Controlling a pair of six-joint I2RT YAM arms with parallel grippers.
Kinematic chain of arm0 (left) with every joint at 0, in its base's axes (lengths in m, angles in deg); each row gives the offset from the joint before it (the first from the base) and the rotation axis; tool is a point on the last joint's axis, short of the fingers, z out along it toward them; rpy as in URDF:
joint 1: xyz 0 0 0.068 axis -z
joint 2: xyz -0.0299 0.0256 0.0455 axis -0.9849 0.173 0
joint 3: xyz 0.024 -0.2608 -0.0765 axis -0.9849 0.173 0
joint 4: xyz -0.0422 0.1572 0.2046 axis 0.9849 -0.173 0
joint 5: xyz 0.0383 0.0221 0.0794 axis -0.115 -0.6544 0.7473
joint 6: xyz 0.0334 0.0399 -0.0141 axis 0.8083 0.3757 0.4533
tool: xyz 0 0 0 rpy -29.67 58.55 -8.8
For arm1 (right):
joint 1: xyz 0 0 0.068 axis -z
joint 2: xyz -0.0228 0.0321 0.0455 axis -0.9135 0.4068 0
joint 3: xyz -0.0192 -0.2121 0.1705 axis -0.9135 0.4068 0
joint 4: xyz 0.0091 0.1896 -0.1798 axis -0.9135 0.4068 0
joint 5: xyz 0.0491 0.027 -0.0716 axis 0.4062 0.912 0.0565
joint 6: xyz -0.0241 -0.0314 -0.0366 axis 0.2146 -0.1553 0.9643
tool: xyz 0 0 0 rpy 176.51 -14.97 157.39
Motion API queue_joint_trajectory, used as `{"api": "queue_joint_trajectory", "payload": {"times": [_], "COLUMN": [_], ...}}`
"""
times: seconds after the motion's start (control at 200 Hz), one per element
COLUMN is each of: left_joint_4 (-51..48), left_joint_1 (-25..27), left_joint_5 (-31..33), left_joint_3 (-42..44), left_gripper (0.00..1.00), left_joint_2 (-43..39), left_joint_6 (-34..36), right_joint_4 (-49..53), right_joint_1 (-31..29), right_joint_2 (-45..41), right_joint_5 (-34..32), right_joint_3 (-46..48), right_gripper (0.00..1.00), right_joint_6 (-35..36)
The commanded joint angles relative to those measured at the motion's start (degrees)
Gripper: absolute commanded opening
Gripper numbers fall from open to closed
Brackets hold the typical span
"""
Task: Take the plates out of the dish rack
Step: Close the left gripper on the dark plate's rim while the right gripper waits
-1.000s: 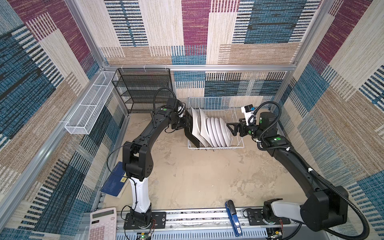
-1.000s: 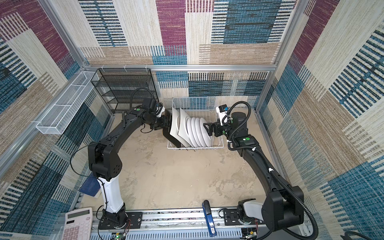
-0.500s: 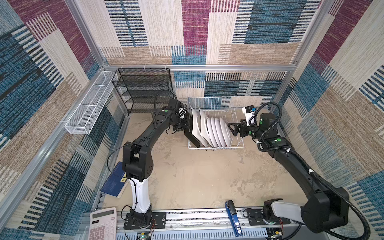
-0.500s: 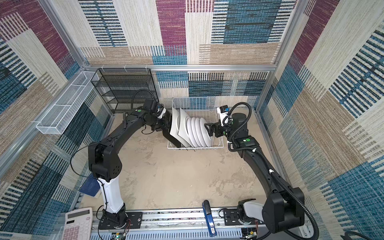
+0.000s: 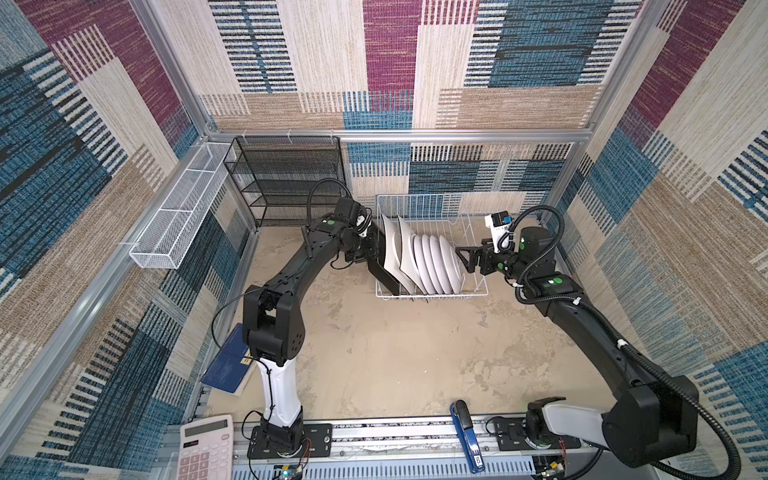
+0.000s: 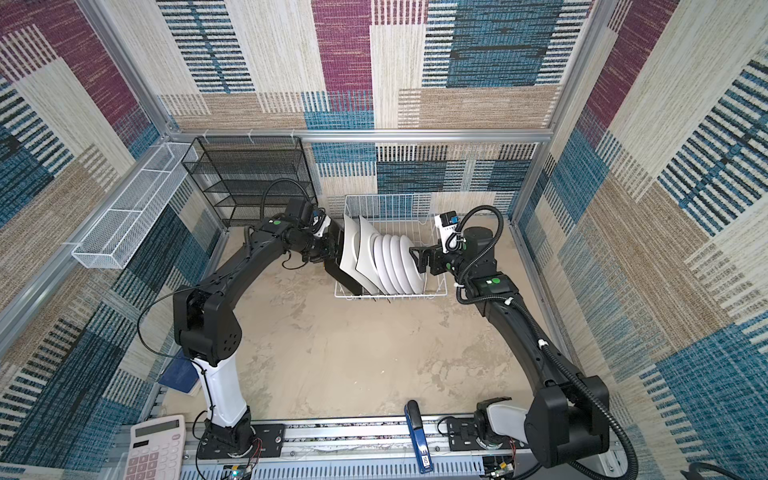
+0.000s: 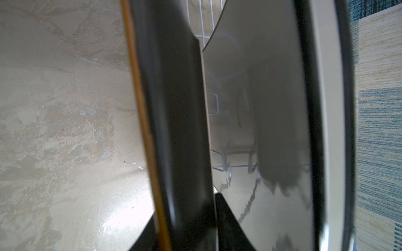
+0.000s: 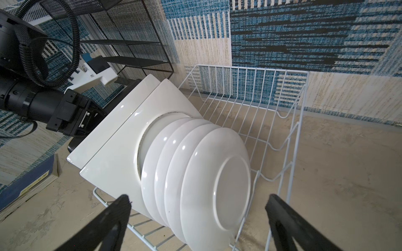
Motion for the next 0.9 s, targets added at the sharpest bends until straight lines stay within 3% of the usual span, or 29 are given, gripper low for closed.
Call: {"api": "queue_joint_trajectory", "payload": {"times": [0.0,0.896], "left_joint_4": [-0.90,1.02], "left_joint_1": [-0.15,-0.16], "left_joint_5": [0.24,-1.69], "left_joint_3": [0.21,0.53], "left_gripper": [0.35,0.13], "left_joint_2": [-0.21,-1.67], "left_joint_6": [-1.65,-4.38], "right_joint_4": [-2.29,-3.27], "right_joint_1": [0.00,0.00], "right_joint_2": [-0.62,-1.15], "right_joint_5": [-0.77,-1.18], "right_joint_3": [0.26,0.31], "right_gripper": [0.99,0.99], "right_joint_6": [-0.38,0.11]}}
